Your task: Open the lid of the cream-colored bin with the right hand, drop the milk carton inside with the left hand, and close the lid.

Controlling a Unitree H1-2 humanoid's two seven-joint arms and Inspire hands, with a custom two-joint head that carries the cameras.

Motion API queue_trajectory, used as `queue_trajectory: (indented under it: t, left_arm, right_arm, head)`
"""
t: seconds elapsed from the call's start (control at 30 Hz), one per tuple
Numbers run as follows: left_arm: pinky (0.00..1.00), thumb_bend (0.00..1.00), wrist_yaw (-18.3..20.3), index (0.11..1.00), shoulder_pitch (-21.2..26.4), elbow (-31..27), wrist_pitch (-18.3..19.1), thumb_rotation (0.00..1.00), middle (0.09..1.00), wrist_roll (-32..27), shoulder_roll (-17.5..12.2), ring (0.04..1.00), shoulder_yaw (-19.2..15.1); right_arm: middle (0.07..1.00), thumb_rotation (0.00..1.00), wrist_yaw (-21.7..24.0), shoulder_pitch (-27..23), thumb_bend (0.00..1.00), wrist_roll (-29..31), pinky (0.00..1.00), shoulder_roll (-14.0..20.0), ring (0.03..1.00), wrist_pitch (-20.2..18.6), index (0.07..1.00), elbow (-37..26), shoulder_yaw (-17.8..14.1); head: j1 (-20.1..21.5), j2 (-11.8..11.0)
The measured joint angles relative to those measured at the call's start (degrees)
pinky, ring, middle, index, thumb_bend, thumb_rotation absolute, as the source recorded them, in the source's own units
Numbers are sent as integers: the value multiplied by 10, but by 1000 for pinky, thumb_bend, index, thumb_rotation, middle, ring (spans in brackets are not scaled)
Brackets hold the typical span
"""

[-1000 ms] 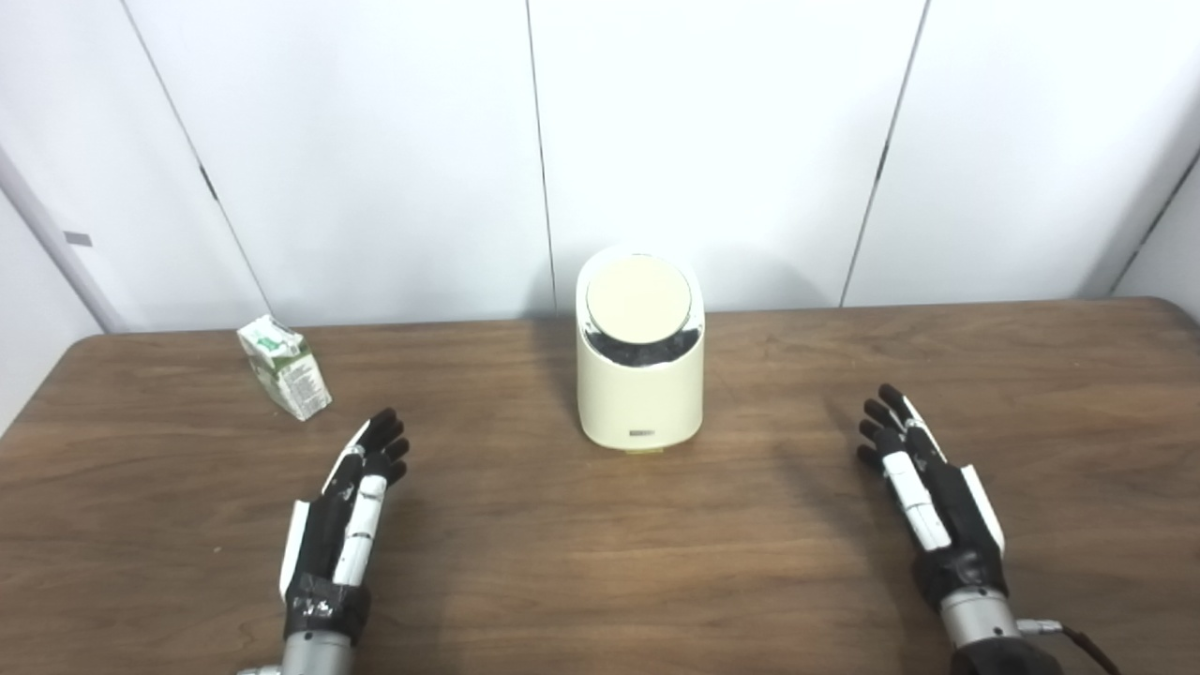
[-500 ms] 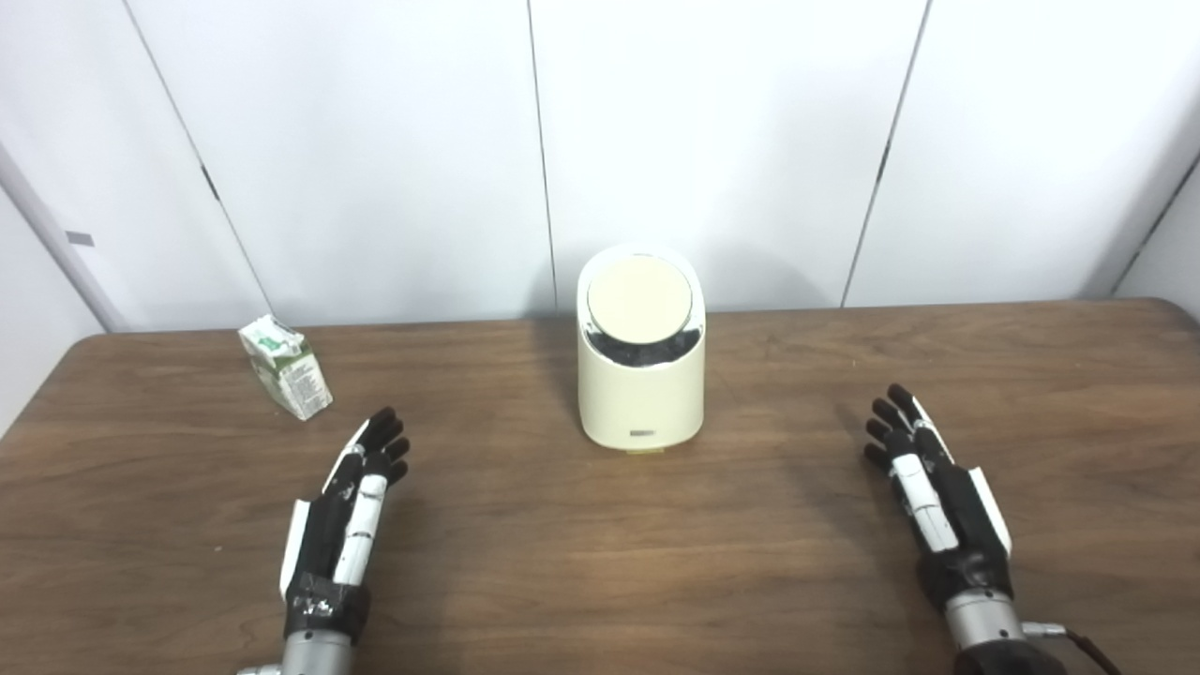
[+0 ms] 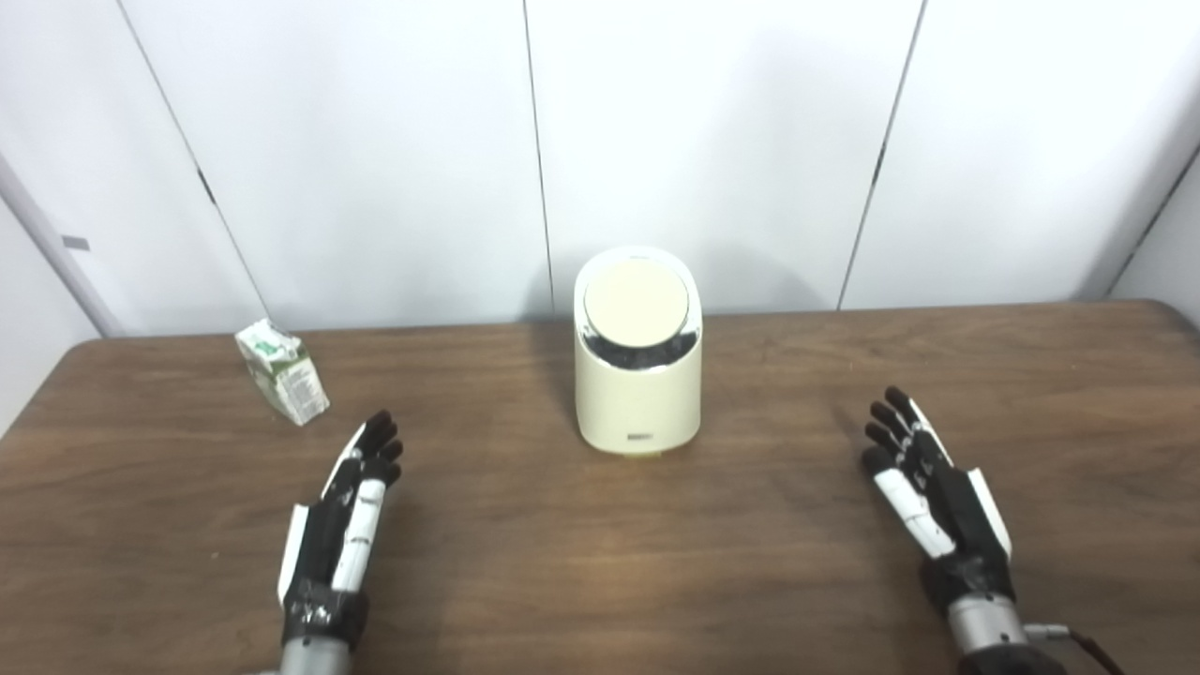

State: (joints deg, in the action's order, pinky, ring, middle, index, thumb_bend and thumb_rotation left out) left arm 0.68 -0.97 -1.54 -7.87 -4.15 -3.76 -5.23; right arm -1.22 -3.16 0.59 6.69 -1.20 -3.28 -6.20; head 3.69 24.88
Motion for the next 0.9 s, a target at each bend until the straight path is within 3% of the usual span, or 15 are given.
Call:
queue_trajectory:
  t: [0.07, 0.17, 0.4, 0.7, 0.9]
  left_arm:
    - [947, 406, 0, 947, 0, 1, 0, 811, 936, 0, 0, 930, 0]
    - [959, 388, -2, 950, 0, 1, 0, 813, 939, 2, 1, 932, 0]
    - [971, 367, -2, 960, 0, 1, 0, 817, 945, 4, 2, 937, 2]
    - [970, 384, -2, 955, 0, 1, -1, 819, 937, 3, 2, 931, 2]
    - [972, 398, -2, 961, -2, -2, -1, 823, 937, 5, 3, 930, 4]
  right_arm:
    - [927, 605, -7, -15, 803, -1, 868, -3, 905, -8, 927, -1, 0]
    - [913, 555, -17, -44, 821, -14, 864, -7, 918, -27, 922, -4, 2]
    - [915, 490, -34, -106, 912, -54, 936, -11, 920, -80, 920, -20, 15]
    - [896, 506, -35, -161, 872, -107, 865, -9, 890, -117, 913, -22, 52]
    - [880, 517, -36, -214, 927, -161, 771, -4, 872, -137, 904, -3, 79]
  head:
    - [0, -8]
    - [-1, -12]
    - [-5, -23]
    - [-9, -27]
    - [-12, -26]
